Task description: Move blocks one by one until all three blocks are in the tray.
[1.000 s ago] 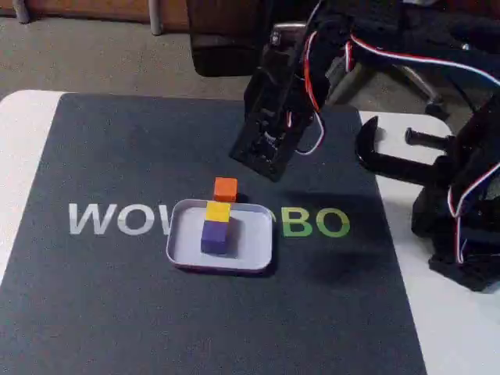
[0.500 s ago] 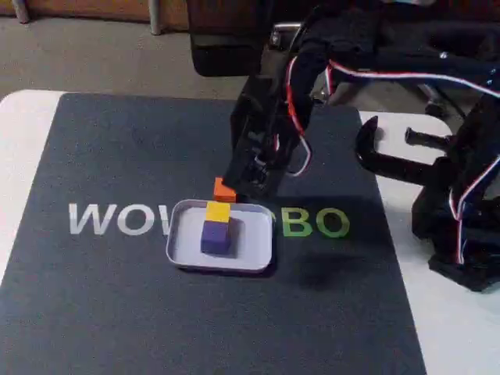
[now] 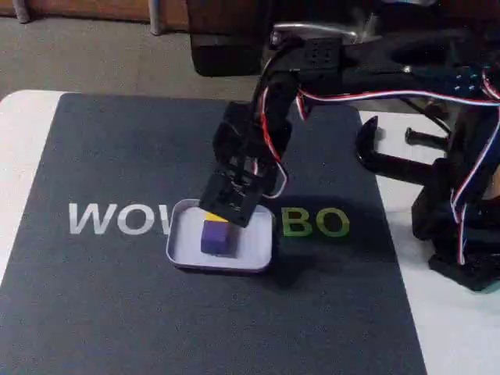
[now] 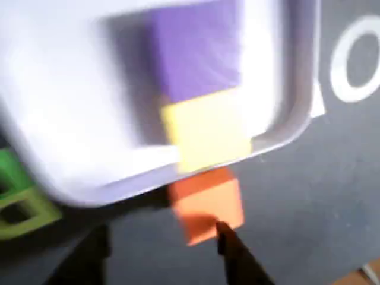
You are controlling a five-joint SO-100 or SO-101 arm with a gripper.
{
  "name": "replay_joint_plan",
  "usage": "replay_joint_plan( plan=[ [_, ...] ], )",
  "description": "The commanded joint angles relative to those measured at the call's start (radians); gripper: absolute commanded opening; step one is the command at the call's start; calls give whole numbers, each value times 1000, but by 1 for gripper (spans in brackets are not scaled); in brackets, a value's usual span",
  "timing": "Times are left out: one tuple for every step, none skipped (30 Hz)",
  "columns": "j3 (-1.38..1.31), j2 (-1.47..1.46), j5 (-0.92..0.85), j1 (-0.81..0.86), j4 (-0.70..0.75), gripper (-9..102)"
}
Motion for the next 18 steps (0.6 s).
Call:
replay_joint_plan(
  plan=[
    [-81, -17, 48, -31, -6, 23],
    [-100, -28, 57, -37, -6, 23],
    [-117, -35, 64, -41, -6, 23],
    [-133, -46, 69, -46, -6, 24],
    [-149, -58, 72, -49, -6, 24],
    [-163, -69, 80, -54, -6, 24],
    [-176, -80, 94, -60, -6, 24],
    [-192, -91, 106, -63, -6, 24],
    [-206, -101, 117, -66, -6, 24],
    [-216, -110, 123, -69, -6, 24],
    [-227, -120, 126, -69, -6, 24],
    [-235, -124, 127, -69, -6, 24],
    [-239, -127, 127, -66, -6, 24],
    [-242, -129, 127, -64, -5, 24],
    [-244, -129, 124, -61, -3, 24],
    [-244, -129, 124, -58, -3, 24],
    [-244, -129, 118, -54, -3, 24],
    [-244, -127, 117, -51, -2, 24]
  ],
)
